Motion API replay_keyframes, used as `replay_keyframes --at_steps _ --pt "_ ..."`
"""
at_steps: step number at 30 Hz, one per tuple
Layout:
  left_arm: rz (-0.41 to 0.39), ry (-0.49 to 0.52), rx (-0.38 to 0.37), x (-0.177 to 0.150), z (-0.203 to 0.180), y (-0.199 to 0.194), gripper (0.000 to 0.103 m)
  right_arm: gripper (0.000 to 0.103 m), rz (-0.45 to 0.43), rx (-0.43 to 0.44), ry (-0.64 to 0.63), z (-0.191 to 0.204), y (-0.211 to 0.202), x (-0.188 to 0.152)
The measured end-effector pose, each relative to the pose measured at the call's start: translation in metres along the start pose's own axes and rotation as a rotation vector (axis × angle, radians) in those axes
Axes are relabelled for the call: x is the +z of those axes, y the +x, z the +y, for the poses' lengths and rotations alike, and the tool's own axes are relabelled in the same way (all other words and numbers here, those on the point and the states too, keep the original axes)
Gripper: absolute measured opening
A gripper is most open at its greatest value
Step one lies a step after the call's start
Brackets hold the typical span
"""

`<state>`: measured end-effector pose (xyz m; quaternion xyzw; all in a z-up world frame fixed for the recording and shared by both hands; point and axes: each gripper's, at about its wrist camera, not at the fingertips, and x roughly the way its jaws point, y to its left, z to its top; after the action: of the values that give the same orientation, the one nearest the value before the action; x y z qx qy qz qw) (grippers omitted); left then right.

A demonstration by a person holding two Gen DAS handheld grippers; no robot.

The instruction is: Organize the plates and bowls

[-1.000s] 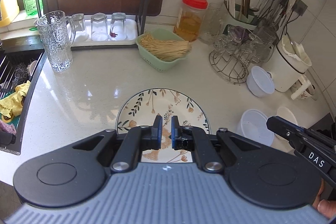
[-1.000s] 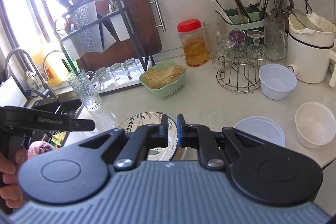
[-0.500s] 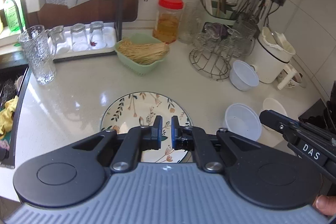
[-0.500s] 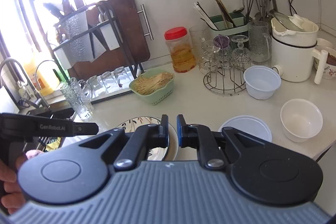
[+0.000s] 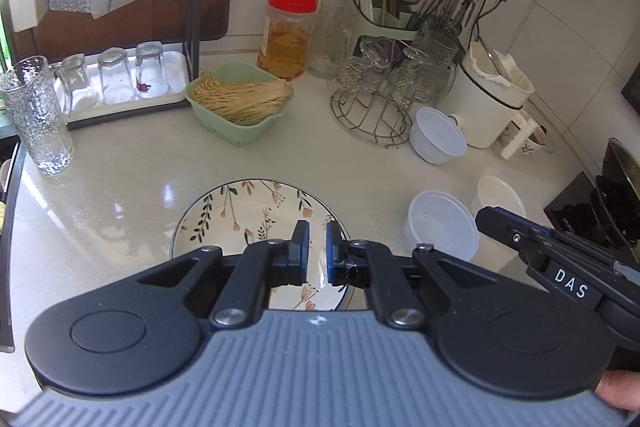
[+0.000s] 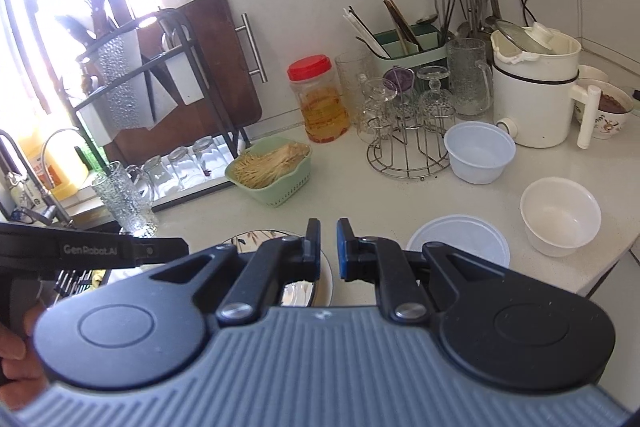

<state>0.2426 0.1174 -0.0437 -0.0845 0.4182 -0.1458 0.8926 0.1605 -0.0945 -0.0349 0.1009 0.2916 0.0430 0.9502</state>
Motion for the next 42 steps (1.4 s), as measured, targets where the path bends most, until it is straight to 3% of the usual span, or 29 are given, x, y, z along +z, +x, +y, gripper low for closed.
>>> replay_keyframes --at_steps 9,18,20,24,26,29,30,31,32,33,42 --pt "0.02 0.091 -0.016 0.0 -0.013 0.022 0.008 0.012 0.002 -0.036 0.028 -0.016 0.011 -0.006" --pt "0.058 0.085 -0.024 0.01 -0.048 0.061 0.01 0.012 0.061 -0.083 0.007 -0.064 0.015 -0.01" --pt "0.086 0.123 -0.034 0.01 -0.063 0.074 0.024 0.012 0.067 -0.084 0.003 -0.074 0.013 -0.009" --pt "0.101 0.176 -0.039 0.009 -0.093 0.091 0.033 0.012 0.085 -0.097 0.021 -0.097 0.015 -0.007" --pt "0.113 0.18 -0.036 0.011 -0.101 0.102 0.043 0.012 0.116 -0.118 0.022 -0.11 0.02 -0.007" --pt "0.154 0.174 -0.036 0.016 -0.107 0.122 0.048 0.013 0.156 -0.125 0.067 -0.13 0.027 -0.011" --pt "0.163 0.177 -0.033 0.017 -0.109 0.128 0.048 0.015 0.172 -0.127 0.08 -0.137 0.03 -0.013" --pt "0.173 0.184 -0.029 0.018 -0.111 0.134 0.048 0.024 0.187 -0.131 0.089 -0.143 0.034 -0.015" --pt "0.18 0.192 -0.029 0.019 -0.114 0.14 0.048 0.04 0.192 -0.133 0.096 -0.148 0.037 -0.017" --pt "0.18 0.194 -0.035 0.02 -0.115 0.144 0.048 0.045 0.192 -0.128 0.099 -0.152 0.039 -0.019" --pt "0.252 0.108 -0.082 0.022 -0.117 0.191 0.047 0.043 0.215 -0.078 0.141 -0.174 0.078 -0.021"
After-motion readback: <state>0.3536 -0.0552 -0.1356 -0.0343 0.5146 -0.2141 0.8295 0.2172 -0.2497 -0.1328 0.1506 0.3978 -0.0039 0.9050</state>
